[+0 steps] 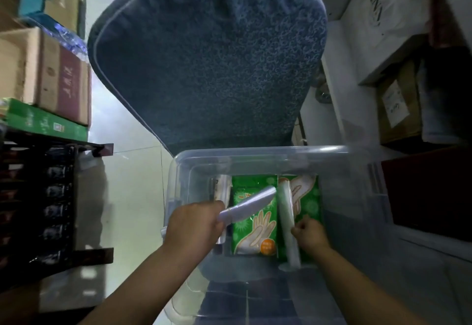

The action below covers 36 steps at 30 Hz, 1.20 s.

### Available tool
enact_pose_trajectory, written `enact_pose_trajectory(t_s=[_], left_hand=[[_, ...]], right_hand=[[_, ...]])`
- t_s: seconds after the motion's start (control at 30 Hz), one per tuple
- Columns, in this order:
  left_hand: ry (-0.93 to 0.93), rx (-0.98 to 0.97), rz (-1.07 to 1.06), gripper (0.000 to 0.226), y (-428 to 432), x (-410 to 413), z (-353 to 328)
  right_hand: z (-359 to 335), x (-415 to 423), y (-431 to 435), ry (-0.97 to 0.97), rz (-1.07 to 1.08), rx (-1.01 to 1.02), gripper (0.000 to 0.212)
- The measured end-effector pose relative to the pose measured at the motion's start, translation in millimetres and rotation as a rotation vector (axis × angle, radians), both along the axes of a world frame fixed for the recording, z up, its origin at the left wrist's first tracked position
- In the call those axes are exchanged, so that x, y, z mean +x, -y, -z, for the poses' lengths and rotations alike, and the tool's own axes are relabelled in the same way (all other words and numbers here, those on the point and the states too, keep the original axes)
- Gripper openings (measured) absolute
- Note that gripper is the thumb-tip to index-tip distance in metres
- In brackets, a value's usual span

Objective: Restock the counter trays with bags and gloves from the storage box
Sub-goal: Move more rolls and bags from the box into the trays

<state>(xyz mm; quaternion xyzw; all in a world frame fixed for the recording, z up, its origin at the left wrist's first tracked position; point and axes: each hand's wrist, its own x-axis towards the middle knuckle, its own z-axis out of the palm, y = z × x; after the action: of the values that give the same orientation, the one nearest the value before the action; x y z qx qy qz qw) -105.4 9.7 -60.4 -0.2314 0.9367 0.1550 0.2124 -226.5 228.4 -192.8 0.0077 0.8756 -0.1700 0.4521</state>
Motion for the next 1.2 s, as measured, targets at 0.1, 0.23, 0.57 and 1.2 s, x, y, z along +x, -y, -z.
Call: enact_pose_trajectory(t_s=[0.1,0.23,0.57,1.2], left_hand=[[-0.003,-0.008,0.014,0.019,0.7,5.3,-17.3],[-0.037,-0.007,0.004,0.013,3.6,12.7,-23.4],[-0.103,-0.002,-0.126,0.013,5.6,23.7,17.1],[-0.443,0.794,-0.637,0.016,-29.5,-16.0,-136.8]], right_hand=[[-11.7,4.7,-5.0,-0.013,0.136,-0.017,0.014],[-5.2,12.1,-3.0,0.054,0.211,-0.054,0.045],[57.7,28.5,15.0,-0.053,0.417,0.041,0.048],[-257.3,59.0,44.3,-0.187,0.652,-0.881,0.017]])
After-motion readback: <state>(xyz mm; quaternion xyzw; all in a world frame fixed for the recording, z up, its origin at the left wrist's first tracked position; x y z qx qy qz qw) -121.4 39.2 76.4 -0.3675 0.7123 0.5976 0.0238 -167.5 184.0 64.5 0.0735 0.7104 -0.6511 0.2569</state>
